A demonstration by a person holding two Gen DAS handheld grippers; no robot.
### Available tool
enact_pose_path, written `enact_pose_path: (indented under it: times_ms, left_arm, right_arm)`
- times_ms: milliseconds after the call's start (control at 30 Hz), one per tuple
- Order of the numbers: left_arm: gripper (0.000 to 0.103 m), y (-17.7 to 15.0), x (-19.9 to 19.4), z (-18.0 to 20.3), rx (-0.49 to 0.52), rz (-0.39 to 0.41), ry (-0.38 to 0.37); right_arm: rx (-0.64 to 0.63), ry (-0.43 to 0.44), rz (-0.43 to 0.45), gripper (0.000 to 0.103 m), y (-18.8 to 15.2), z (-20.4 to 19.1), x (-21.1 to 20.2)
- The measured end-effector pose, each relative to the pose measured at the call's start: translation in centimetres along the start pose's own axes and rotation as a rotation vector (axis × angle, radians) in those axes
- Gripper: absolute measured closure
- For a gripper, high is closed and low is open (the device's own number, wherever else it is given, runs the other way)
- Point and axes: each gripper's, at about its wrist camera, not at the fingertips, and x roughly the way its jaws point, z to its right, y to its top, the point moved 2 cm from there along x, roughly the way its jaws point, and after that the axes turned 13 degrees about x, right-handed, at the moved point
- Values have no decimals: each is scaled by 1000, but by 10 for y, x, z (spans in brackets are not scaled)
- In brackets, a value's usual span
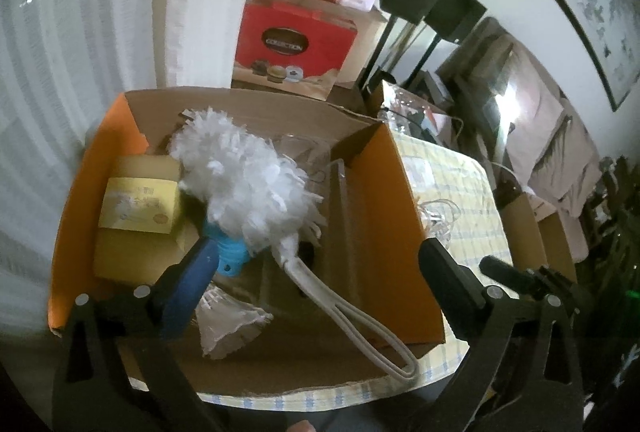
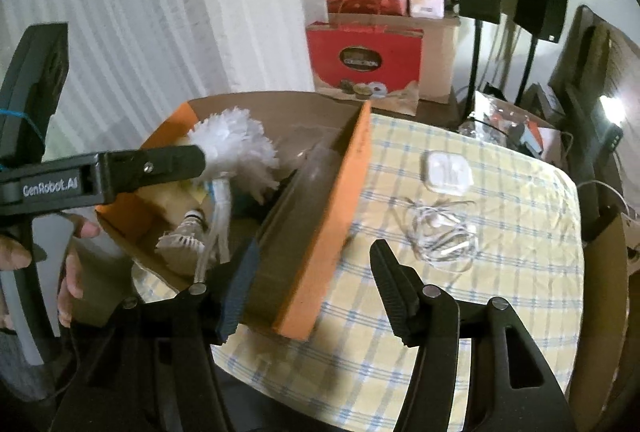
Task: Organize objects
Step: 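Move both grippers back over the table toward the white earphones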
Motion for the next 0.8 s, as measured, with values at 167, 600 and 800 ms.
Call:
enact_pose_path:
  times_ms: [167, 600, 800]
  left_arm:
    - [2, -2, 1, 16, 39, -4, 7]
    - [1, 6, 18, 80, 142, -29, -65]
    - [1, 18, 34, 112, 215, -48, -95]
  right_arm:
    - [37, -20, 12, 40, 0, 20, -9]
    - [142, -115, 43, 30, 2, 91, -26]
    - [165, -149, 45, 30, -3, 118, -29]
